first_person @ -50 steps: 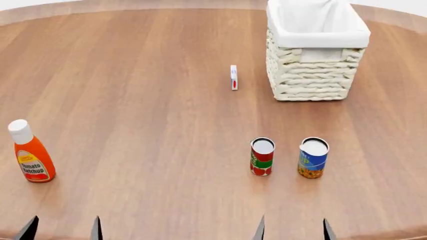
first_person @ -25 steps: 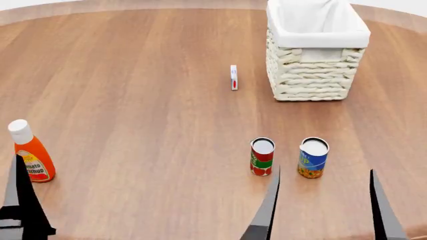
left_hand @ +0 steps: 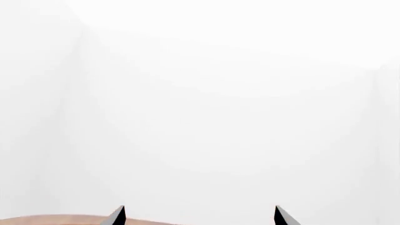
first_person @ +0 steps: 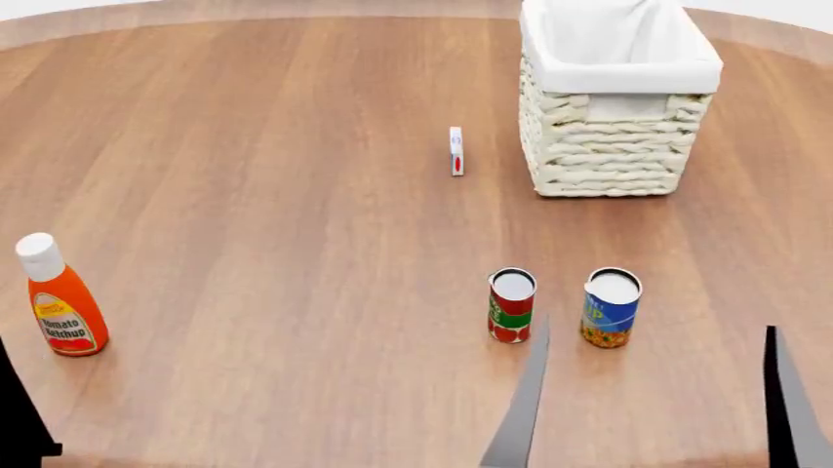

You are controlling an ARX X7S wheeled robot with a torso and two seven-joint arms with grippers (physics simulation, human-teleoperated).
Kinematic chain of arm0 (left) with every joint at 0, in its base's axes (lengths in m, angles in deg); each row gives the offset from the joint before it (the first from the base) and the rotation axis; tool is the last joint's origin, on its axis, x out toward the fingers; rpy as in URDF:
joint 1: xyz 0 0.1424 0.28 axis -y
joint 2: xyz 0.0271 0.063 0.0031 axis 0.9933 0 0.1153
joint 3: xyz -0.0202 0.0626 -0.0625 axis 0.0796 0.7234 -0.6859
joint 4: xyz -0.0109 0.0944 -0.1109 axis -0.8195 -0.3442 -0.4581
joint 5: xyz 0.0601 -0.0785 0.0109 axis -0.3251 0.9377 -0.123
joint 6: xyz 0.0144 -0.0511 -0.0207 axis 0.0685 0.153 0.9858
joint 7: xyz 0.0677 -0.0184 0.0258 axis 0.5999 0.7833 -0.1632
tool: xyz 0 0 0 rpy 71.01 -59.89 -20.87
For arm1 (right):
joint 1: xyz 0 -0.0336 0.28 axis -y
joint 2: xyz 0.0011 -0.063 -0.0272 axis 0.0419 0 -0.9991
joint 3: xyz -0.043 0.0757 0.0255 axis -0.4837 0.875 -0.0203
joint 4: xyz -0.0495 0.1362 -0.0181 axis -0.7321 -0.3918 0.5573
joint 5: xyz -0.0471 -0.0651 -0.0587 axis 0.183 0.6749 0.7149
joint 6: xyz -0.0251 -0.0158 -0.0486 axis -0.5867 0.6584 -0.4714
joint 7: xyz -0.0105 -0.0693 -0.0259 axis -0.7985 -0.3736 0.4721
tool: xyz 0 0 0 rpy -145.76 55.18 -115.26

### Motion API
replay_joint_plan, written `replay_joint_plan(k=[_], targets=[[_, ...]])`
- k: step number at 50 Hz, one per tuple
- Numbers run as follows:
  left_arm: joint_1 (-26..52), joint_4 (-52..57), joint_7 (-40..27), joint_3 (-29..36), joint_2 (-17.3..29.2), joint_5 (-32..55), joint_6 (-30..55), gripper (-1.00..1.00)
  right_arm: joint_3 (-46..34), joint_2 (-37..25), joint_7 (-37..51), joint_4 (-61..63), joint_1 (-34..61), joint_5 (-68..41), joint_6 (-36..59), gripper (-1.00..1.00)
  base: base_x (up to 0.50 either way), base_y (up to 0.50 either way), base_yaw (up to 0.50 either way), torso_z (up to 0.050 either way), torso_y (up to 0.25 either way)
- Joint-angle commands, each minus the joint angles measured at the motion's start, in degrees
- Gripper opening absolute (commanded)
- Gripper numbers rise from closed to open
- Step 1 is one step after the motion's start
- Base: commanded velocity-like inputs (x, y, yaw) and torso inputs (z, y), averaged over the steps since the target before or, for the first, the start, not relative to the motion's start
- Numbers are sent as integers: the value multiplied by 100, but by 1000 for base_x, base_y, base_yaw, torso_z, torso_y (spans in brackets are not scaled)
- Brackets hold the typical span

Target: Pick up the alphabet soup and the cream cheese box, and put them in the basket.

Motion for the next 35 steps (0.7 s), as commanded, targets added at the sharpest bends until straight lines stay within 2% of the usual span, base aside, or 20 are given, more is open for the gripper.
replay_joint_plan(k=[1, 35], targets=[[-39, 24, -51, 38, 67, 13, -50, 100, -103, -56, 32, 22, 29, 80, 104, 100, 27, 0, 0, 0, 0], [-166, 69, -228, 104, 239, 67, -97, 100, -162, -185, 227, 69, 2, 75, 206, 100, 172, 0, 0, 0, 0]])
